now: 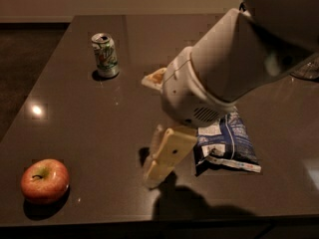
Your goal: Move apple near 7up can
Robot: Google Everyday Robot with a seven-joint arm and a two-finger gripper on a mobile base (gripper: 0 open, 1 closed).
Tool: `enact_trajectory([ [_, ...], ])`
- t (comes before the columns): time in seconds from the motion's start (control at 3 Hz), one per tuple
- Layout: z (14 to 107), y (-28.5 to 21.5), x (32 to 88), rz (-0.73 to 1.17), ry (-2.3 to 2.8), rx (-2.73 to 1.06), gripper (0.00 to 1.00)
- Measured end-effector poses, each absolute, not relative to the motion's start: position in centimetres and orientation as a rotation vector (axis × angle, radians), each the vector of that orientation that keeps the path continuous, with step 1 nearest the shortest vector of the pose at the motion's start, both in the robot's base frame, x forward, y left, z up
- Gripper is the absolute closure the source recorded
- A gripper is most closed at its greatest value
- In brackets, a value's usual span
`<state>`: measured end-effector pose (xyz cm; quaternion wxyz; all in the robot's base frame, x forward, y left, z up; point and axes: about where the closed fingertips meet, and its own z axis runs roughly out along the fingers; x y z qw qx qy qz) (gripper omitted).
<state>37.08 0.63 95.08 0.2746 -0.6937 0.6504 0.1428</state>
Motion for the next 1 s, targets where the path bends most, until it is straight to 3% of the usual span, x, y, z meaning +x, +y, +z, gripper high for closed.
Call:
enact_trajectory([
  [1.0, 89.0, 12.8, 33.3, 0.480, 1.691, -2.021, 0.00],
])
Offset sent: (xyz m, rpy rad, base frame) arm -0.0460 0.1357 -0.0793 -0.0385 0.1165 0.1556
